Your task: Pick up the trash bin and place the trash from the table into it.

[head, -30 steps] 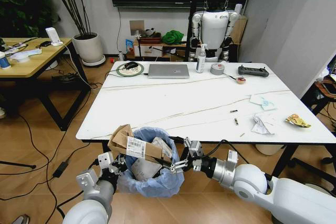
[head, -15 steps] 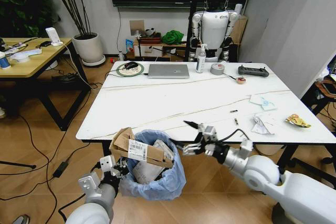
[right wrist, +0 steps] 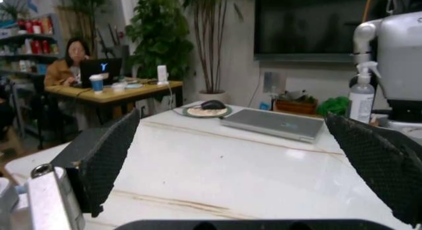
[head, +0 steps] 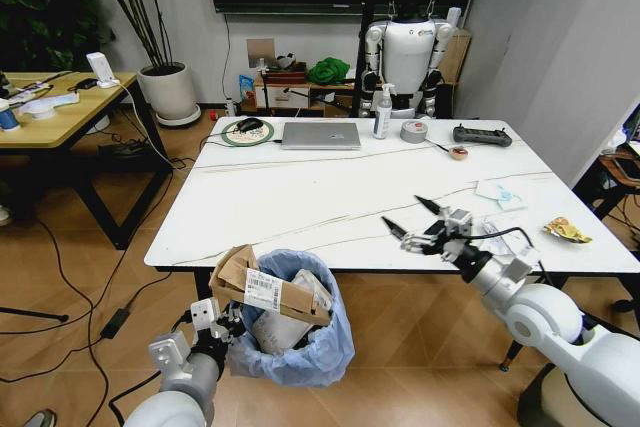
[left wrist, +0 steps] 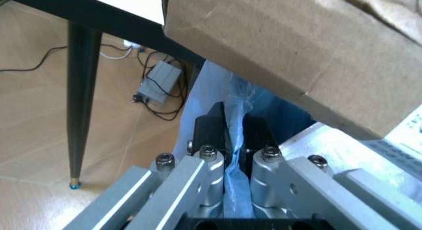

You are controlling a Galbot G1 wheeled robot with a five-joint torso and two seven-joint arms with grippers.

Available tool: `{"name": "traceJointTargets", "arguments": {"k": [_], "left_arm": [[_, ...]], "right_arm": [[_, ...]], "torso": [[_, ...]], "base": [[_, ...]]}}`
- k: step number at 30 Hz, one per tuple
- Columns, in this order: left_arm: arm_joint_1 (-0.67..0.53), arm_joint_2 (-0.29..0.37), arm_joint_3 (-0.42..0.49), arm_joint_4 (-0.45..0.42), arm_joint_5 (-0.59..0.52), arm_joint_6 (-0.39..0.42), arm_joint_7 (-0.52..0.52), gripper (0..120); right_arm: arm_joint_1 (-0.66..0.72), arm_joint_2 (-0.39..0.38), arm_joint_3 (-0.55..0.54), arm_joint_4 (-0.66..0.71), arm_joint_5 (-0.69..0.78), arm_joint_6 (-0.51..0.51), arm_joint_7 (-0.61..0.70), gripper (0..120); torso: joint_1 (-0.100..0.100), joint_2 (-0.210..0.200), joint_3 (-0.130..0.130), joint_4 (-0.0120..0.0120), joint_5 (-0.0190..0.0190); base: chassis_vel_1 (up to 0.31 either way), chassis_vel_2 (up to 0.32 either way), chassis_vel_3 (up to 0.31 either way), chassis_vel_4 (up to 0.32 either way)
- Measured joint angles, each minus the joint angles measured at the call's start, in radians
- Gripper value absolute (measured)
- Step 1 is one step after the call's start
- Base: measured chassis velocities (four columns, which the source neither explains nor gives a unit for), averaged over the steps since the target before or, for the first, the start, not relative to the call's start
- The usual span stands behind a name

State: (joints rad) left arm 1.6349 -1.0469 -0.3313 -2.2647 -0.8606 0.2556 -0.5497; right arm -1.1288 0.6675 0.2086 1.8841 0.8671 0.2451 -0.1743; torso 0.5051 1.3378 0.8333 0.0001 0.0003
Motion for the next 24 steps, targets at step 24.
{"name": "traceJointTargets", "arguments": {"k": [24], "left_arm": [[-0.016, 0.007, -0.003, 0.023, -0.021, -0.003, -0.007, 0]], "right_arm": [[-0.273, 0.248, 0.291, -0.047, -0.054, 0.001, 0.016, 100]], "torso": [[0.0, 0.0, 0.0, 0.0, -0.0003]], "base": [[0.0, 0.0, 0.0, 0.0]]}}
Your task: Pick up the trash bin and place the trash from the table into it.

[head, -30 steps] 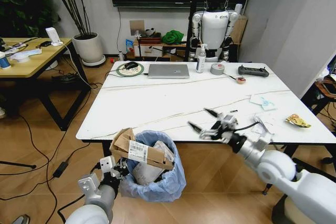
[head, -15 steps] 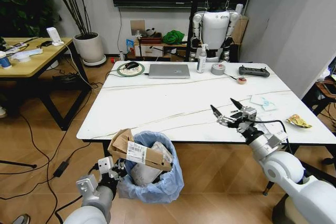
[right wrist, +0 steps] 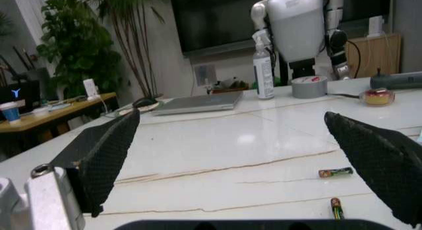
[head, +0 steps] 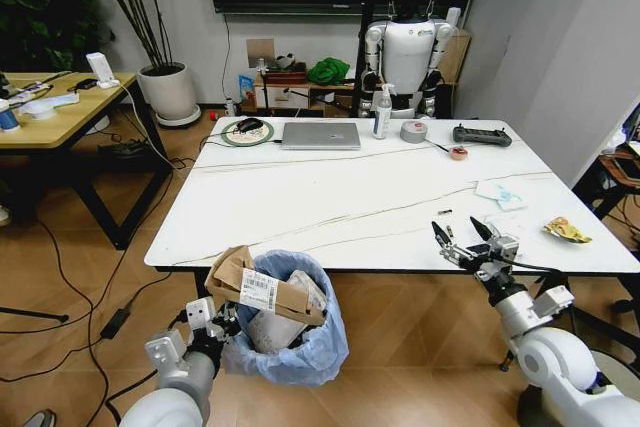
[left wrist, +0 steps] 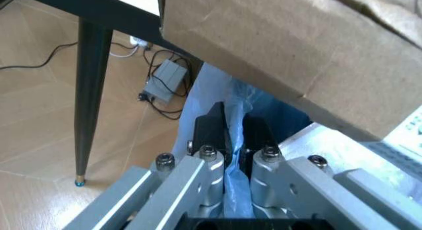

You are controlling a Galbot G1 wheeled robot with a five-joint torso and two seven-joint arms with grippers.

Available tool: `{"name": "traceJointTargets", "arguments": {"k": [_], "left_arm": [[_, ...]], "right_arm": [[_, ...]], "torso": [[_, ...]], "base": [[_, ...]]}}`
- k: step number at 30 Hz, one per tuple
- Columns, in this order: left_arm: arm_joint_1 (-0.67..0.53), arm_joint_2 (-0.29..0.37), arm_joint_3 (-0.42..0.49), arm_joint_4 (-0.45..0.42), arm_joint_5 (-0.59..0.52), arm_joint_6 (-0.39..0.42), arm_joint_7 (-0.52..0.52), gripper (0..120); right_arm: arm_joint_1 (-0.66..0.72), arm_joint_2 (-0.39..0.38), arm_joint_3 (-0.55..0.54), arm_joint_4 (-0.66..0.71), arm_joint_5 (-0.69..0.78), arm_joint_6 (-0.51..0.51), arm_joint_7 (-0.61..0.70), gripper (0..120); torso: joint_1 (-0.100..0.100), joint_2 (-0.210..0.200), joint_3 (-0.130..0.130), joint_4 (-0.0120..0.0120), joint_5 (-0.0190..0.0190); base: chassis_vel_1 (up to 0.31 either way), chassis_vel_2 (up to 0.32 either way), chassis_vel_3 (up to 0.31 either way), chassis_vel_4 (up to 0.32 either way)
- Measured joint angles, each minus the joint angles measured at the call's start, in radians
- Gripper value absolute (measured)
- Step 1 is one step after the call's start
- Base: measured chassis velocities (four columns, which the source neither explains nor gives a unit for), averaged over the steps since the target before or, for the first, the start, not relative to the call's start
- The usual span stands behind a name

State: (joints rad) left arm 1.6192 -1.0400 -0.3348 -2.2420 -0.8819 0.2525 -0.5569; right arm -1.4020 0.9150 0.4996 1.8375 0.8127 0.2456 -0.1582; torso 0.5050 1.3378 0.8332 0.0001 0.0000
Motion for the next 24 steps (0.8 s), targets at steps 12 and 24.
{"name": "traceJointTargets", "arguments": {"k": [12, 24], "left_arm": [[0.001, -0.01, 0.012, 0.003, 0.01, 0.0, 0.0, 0], [0.002, -0.015, 0.017, 0.003, 0.017, 0.0, 0.004, 0]], "right_arm": [[-0.028, 0.017, 0.03, 0.012, 0.012, 0.002, -0.017, 100], [-0.044, 0.016, 0.049, 0.021, 0.02, 0.003, -0.02, 100]], "torso": [[0.0, 0.0, 0.0, -0.0001, 0.0], [0.0, 0.0, 0.0, 0.0, 0.0]], "base": [[0.0, 0.0, 0.0, 0.0], [0.0, 0.0, 0.0, 0.0]]}}
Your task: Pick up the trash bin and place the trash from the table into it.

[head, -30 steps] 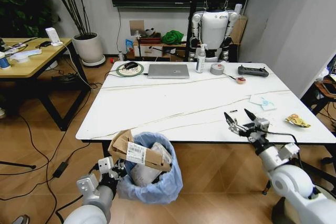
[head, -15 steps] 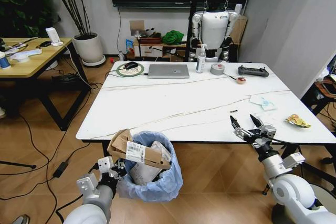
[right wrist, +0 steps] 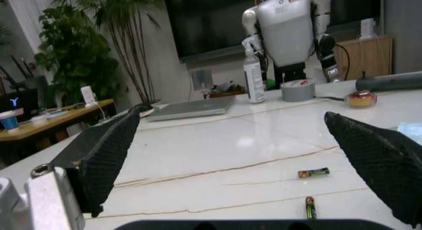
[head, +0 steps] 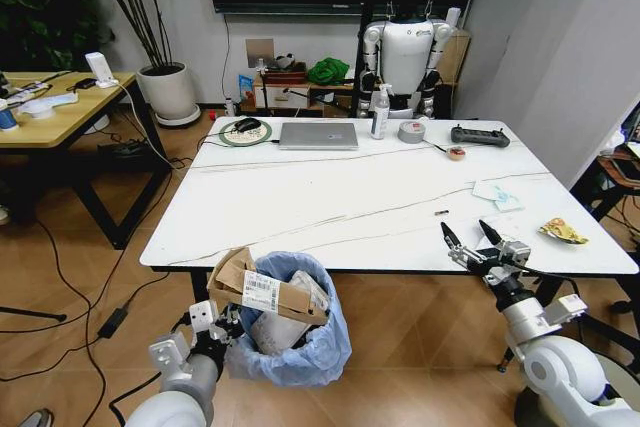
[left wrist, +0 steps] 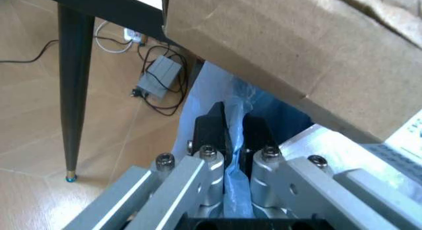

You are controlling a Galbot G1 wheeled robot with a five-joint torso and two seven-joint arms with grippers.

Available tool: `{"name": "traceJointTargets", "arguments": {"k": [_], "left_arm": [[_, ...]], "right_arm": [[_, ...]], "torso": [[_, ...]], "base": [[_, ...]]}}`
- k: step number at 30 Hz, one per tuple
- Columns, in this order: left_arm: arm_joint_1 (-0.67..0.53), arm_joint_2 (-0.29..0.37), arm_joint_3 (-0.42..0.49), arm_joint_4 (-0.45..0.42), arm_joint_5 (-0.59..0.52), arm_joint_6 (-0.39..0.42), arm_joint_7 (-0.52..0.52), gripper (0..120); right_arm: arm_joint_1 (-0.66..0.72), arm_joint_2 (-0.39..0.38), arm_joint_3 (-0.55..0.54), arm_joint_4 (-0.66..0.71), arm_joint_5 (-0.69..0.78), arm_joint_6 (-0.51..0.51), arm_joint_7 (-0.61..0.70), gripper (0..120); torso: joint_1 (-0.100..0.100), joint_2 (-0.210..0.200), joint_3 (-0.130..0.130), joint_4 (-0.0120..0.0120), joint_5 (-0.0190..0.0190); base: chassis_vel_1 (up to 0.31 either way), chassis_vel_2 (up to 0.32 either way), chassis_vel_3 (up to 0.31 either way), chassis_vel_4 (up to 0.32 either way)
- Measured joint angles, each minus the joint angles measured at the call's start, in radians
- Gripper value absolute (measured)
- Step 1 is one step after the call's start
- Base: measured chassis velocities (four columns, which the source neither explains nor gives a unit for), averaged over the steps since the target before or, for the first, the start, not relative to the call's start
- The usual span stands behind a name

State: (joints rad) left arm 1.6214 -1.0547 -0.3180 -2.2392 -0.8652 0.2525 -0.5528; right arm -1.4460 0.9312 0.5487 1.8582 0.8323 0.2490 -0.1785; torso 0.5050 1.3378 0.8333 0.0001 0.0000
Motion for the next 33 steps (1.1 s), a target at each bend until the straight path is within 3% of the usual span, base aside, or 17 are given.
{"name": "traceJointTargets", "arguments": {"k": [33], "left_arm": [[0.003, -0.018, 0.01, 0.006, 0.016, 0.0, 0.003, 0]], "right_arm": [[-0.002, -0.009, 0.016, -0.004, 0.03, 0.005, -0.005, 100]], "torso": [[0.0, 0.0, 0.0, -0.0001, 0.0001]], "base": [[-0.044, -0.04, 0.04, 0.043]]}}
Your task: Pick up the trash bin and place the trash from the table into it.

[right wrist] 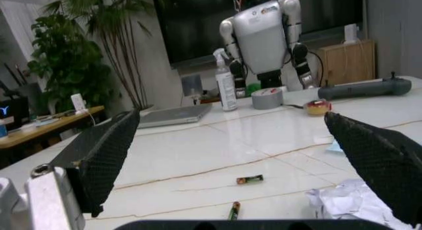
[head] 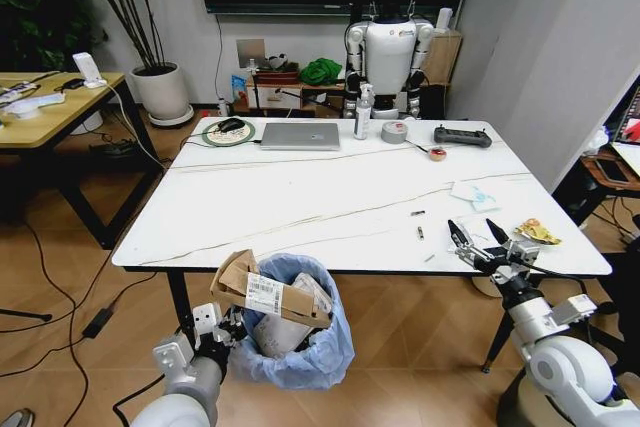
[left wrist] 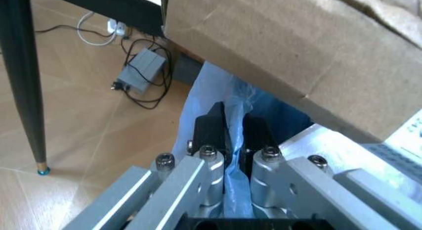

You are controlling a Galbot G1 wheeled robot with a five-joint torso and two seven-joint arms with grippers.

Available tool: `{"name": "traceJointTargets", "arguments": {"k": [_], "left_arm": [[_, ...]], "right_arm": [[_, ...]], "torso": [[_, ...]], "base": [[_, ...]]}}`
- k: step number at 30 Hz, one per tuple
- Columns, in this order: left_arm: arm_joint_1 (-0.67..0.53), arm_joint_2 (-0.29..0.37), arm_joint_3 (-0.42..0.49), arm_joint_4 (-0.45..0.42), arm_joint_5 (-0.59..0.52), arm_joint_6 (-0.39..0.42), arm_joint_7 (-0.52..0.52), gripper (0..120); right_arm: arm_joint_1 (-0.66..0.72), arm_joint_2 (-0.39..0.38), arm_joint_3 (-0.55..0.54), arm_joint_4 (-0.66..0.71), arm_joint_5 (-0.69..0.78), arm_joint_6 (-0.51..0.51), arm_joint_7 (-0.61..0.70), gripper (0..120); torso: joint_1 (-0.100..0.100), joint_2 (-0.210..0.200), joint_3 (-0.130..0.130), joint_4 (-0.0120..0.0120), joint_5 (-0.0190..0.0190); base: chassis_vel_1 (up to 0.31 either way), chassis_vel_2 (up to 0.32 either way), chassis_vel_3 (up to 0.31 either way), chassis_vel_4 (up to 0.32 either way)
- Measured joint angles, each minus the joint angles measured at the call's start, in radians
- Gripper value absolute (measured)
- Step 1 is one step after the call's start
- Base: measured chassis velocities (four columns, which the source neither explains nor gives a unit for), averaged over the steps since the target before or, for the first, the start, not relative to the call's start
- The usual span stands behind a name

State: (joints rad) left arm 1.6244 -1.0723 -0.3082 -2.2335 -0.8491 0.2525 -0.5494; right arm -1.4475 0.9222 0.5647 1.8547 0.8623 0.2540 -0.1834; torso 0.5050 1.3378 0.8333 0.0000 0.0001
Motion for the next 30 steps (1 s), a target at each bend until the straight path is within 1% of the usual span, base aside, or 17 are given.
{"name": "traceJointTargets", "arguments": {"k": [9, 12, 14, 16, 19, 21, 23, 26, 28, 30], "left_arm": [[-0.001, -0.001, 0.002, 0.003, 0.0, 0.0, 0.0, 0], [0.0, -0.001, 0.002, 0.003, 0.0, 0.0, 0.001, 0], [0.001, -0.002, 0.002, 0.002, 0.0, 0.0, 0.001, 0], [0.003, -0.002, 0.002, 0.002, 0.0, 0.0, 0.001, 0], [0.004, -0.002, 0.001, 0.0, 0.001, 0.0, 0.001, 0], [0.006, -0.002, 0.001, -0.002, 0.002, 0.0, 0.001, 0], [0.009, -0.003, 0.003, -0.004, 0.003, 0.0, 0.001, 0], [0.015, -0.001, 0.007, -0.005, 0.006, 0.0, 0.002, 0], [0.018, 0.0, 0.008, -0.006, 0.009, 0.0, 0.004, 0], [0.019, 0.002, 0.008, -0.006, 0.01, 0.0, 0.004, 0]], "right_arm": [[0.003, -0.001, -0.002, -0.004, 0.006, 0.0, -0.001, 100], [0.003, -0.001, -0.002, -0.005, 0.007, 0.0, -0.001, 100], [0.003, -0.001, -0.003, -0.006, 0.007, 0.0, -0.001, 100], [0.002, -0.001, -0.003, -0.005, 0.008, 0.0, -0.001, 100], [0.001, -0.001, -0.003, -0.004, 0.008, 0.0, -0.002, 100], [-0.003, -0.001, -0.002, -0.002, 0.007, 0.0, -0.003, 100], [-0.005, -0.001, -0.002, -0.001, 0.007, 0.0, -0.003, 100], [-0.009, -0.001, -0.001, -0.001, 0.004, 0.0, -0.006, 100], [-0.01, -0.001, 0.0, -0.001, 0.004, 0.001, -0.007, 100], [-0.01, 0.0, 0.001, -0.001, 0.003, 0.001, -0.007, 100]], "torso": [[0.0, 0.0, 0.0, 0.0001, 0.0001], [0.0, 0.0, 0.0, 0.0, -0.0004], [0.0, 0.0, 0.0, 0.0, 0.0003], [0.0, 0.0, 0.0, 0.0, -0.0005], [0.0, 0.0, 0.0, 0.0003, 0.0003], [0.0, 0.0, 0.0, 0.0002, -0.0005], [0.0, 0.0, 0.0, 0.0001, 0.0001], [0.0, 0.0, 0.0, 0.0, -0.0004], [0.0, 0.0, 0.0, 0.0001, 0.0001], [0.0, 0.0, 0.0, 0.0001, -0.0002]], "base": [[-0.07, -0.07, 0.072, 0.067], [-0.084, -0.081, 0.067, 0.071], [-0.08, -0.078, 0.083, 0.077], [-0.083, -0.063, 0.072, 0.082], [-0.068, -0.068, 0.068, 0.074], [-0.063, -0.082, 0.059, 0.079], [-0.059, -0.082, 0.049, 0.053], [-0.078, -0.078, 0.057, 0.065], [-0.083, -0.077, 0.063, 0.063], [-0.073, -0.066, 0.087, 0.088]]}}
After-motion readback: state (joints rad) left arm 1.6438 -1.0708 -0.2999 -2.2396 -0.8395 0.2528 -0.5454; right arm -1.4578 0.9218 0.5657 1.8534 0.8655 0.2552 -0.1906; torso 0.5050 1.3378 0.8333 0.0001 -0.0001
